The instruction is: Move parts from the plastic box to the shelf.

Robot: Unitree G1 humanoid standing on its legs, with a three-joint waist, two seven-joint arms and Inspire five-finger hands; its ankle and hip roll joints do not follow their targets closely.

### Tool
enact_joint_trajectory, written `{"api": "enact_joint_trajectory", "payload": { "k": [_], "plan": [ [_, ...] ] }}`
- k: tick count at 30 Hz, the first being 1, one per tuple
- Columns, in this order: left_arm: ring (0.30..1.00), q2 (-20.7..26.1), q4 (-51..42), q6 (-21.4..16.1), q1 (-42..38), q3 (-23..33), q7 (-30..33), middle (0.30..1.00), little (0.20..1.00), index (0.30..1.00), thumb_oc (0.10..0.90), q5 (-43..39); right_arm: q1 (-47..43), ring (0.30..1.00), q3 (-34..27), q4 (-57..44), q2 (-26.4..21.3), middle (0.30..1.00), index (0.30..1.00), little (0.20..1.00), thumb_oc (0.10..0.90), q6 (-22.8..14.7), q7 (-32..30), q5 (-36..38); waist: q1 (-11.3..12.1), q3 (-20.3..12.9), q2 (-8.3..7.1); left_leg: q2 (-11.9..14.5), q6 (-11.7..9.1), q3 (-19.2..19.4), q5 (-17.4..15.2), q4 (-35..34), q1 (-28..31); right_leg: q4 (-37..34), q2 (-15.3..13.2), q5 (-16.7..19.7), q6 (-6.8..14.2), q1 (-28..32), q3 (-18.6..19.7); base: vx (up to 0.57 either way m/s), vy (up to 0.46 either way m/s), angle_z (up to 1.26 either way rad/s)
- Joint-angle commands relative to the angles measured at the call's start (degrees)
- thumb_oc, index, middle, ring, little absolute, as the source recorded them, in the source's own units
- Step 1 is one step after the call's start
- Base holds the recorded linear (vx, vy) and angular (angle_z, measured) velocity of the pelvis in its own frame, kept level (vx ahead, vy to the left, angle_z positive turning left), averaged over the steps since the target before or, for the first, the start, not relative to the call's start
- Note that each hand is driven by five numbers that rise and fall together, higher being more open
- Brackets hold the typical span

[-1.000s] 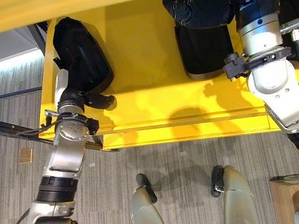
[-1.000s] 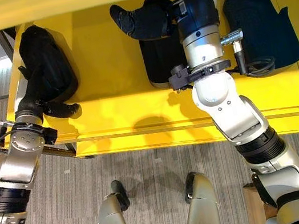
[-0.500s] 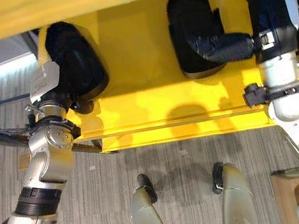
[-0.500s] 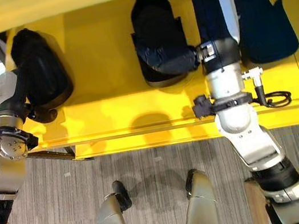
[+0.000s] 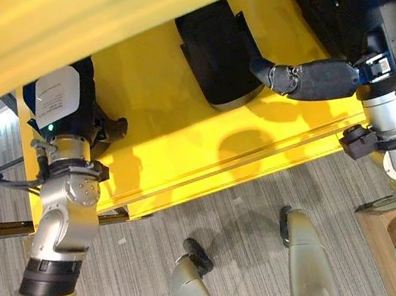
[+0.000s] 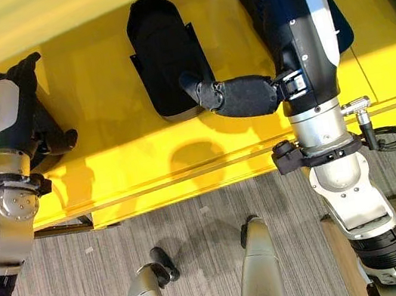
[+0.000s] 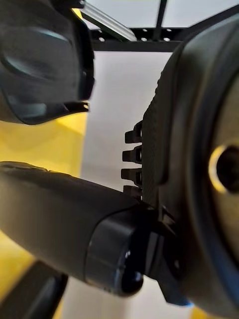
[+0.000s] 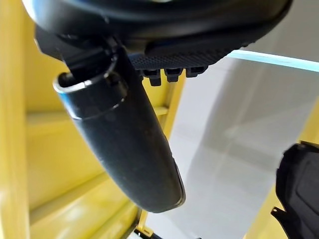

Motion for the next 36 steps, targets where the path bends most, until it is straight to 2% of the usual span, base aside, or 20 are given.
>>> {"api": "enact_joint_trajectory", "payload": {
  "k": [1, 7, 11, 16, 17, 20, 24, 25, 31, 36],
  "plan": [
    [1.0, 4.71, -6.79, -2.87, 0.57, 10.25, 9.1, 1.0, 1.0, 1.0, 0.9, 1.99, -4.6, 1.0, -5.99, -10.3, 1.11, 1.0, 1.0, 1.0, 0.9, -6.64, -1.57, -2.55, 0.32, -1.17, -0.14, -2.5, 3.66, 1.98, -4.54, -1.59, 1.86, -0.27, 2.17, -5.99, -0.25, 4.75, -3.89, 0.0, 0.0, 0.0],
    [1.0, 0.97, -9.56, -6.83, 8.5, 14.04, 9.05, 1.0, 1.0, 1.0, 0.9, -3.01, -3.27, 1.0, -6.53, -11.25, 2.24, 1.0, 1.0, 1.0, 0.9, -6.67, -3.58, -4.27, 2.28, -0.94, -0.38, -2.99, 4.05, 1.16, -5.29, -1.64, 1.06, -0.48, 1.81, -5.94, -0.04, 4.91, -4.86, -0.04, -0.037, 0.02],
    [1.0, -3.06, -11.26, -5.71, 12.51, 14.29, 8.5, 1.0, 1.0, 1.0, 0.9, -6.41, -2.52, 1.0, -6.07, -12.0, 3.54, 1.0, 1.0, 1.0, 0.9, -6.17, -4.67, -6.12, 3.64, -0.93, -0.43, -3.21, 4.13, 0.68, -5.56, -1.69, 0.59, -1.34, 1.19, -5.26, 0.54, 4.99, -5.97, -0.04, -0.054, 0.04],
    [1.0, -5.04, -11.12, -6.56, 13.13, 13.46, 9.74, 1.0, 1.0, 1.0, 0.9, -6.05, -2.51, 1.0, -5.63, -12.26, 3.84, 1.0, 1.0, 1.0, 0.9, -5.92, -5.48, -6.89, 4.08, -0.93, -0.62, -3.09, 4.15, 0.5, -5.41, -1.88, 0.3, -1.67, 0.97, -4.9, 0.77, 4.96, -6.33, -0.02, -0.019, 0.03],
    [1.0, -5.48, -11.19, -7.5, 12.72, 12.82, 9.63, 1.0, 1.0, 1.0, 0.9, -6.24, -2.51, 1.0, -5.46, -12.26, 3.73, 1.0, 1.0, 1.0, 0.9, -5.83, -5.83, -6.83, 4.1, -0.93, -0.82, -2.92, 4.16, 0.47, -5.31, -1.91, 0.22, -1.72, 0.98, -4.81, 0.76, 5.02, -6.5, -0.01, -0.038, 0.04],
    [1.0, -5.76, -11.42, -7.31, 10.21, 11.18, 8.34, 1.0, 1.0, 1.0, 0.9, -4.29, -2.85, 1.0, -5.17, -12.25, 3.35, 1.0, 1.0, 1.0, 0.9, -5.26, -6.23, -6.08, 3.74, -0.93, -1.18, -2.49, 3.9, 0.53, -4.88, -2.06, 0.11, -2.1, 1.53, -4.62, 0.72, 5.33, -6.54, 0.0, -0.037, 0.02],
    [1.0, -5.05, -10.93, -4.59, 6.9, 9.35, 6.71, 1.0, 1.0, 1.0, 0.9, -3.25, -3.23, 1.0, -4.56, -12.01, 3.13, 1.0, 1.0, 1.0, 0.9, -5.14, -6.38, -5.56, 3.01, -0.93, -1.47, -2.11, 3.73, 0.67, -4.67, -2.07, 0.12, -2.0, 2.19, -4.72, 0.63, 5.42, -6.25, 0.0, -0.002, 0.03],
    [1.0, -4.65, -10.3, -2.12, 5.16, 8.19, 5.2, 1.0, 1.0, 1.0, 0.9, -3.48, -3.68, 1.0, -4.18, -11.72, 3.13, 1.0, 1.0, 1.0, 0.9, -5.01, -6.25, -5.46, 2.62, -0.93, -1.58, -1.96, 3.64, 0.83, -4.55, -2.1, 0.23, -1.95, 2.5, -4.81, 0.54, 5.53, -6.09, 0.0, 0.001, 0.04],
    [1.0, -3.9, -6.92, 2.06, 1.19, 5.56, 5.65, 1.0, 1.0, 1.0, 0.9, -1.97, -4.78, 1.0, -3.25, -10.88, 3.01, 1.0, 1.0, 1.0, 0.9, -4.85, -5.63, -4.76, 1.63, -0.93, -1.88, -1.48, 3.46, 1.46, -4.26, -2.1, 0.74, -1.92, 2.97, -4.9, 0.45, 5.78, -5.64, 0.0, 0.002, -0.01],
    [1.0, -2.83, -4.53, 3.27, -1.96, 3.7, 5.05, 1.0, 1.0, 1.0, 0.9, 1.38, -5.99, 1.0, -2.63, -10.23, 3.31, 1.0, 1.0, 1.0, 0.9, -4.86, -4.36, -3.98, 1.1, -0.93, -1.96, -1.15, 3.22, 2.04, -3.98, -2.11, 0.86, -2.51, 2.91, -4.33, 0.67, 5.52, -5.4, 0.0, 0.018, -0.04]
  ]
}}
